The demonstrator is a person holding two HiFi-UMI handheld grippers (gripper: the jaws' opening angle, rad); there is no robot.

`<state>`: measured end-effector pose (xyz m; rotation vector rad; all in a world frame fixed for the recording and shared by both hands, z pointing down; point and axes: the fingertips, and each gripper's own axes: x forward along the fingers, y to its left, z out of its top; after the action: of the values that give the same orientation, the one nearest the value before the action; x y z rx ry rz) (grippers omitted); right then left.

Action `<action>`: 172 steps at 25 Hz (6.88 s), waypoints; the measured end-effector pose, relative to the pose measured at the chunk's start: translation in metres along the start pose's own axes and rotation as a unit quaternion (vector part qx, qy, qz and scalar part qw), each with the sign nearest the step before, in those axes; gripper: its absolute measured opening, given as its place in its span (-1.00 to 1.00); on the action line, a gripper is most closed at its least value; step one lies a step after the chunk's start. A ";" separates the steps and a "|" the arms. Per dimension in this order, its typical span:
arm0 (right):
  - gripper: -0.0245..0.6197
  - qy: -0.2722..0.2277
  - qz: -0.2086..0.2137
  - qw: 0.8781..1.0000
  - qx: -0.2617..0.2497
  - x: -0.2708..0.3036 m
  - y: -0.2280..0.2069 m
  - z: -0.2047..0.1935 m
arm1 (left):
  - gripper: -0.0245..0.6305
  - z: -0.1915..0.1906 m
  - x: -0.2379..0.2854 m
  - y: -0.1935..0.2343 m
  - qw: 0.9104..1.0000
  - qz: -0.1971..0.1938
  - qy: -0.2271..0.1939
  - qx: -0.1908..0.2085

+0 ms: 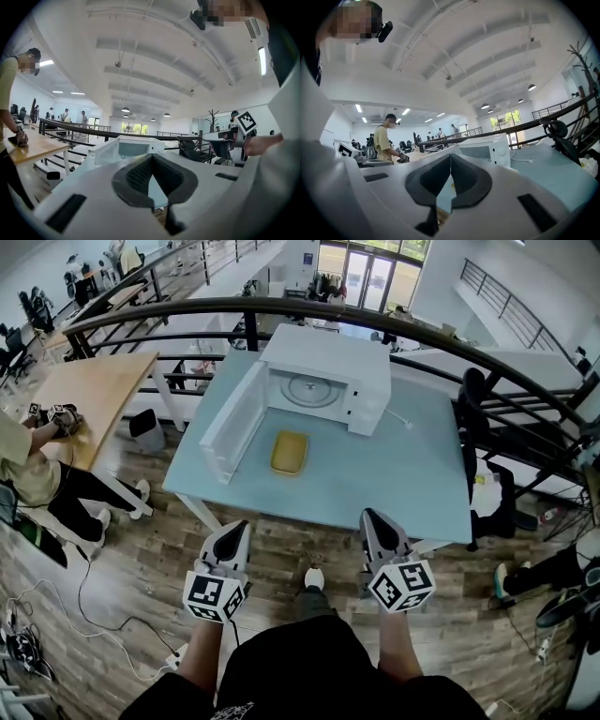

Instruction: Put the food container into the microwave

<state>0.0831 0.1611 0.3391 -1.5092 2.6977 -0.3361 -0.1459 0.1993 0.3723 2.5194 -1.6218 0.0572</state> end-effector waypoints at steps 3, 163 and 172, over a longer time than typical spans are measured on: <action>-0.90 0.011 0.005 1.000 0.005 0.024 -0.020 0.003 | -0.90 0.003 0.027 0.004 1.000 0.000 0.007 -0.008; -0.90 0.189 0.105 0.973 0.075 0.304 -0.156 -0.134 | -0.85 -0.198 0.339 0.125 0.788 0.085 0.036 -0.609; -0.90 0.184 0.089 0.976 0.080 0.310 -0.163 -0.132 | -0.86 -0.188 0.354 0.129 0.793 0.062 0.037 -0.605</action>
<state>0.0388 -0.1606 0.5249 -1.2547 2.9597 -0.8805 -0.1073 -0.1459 0.6097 1.3703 -1.1419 -0.6446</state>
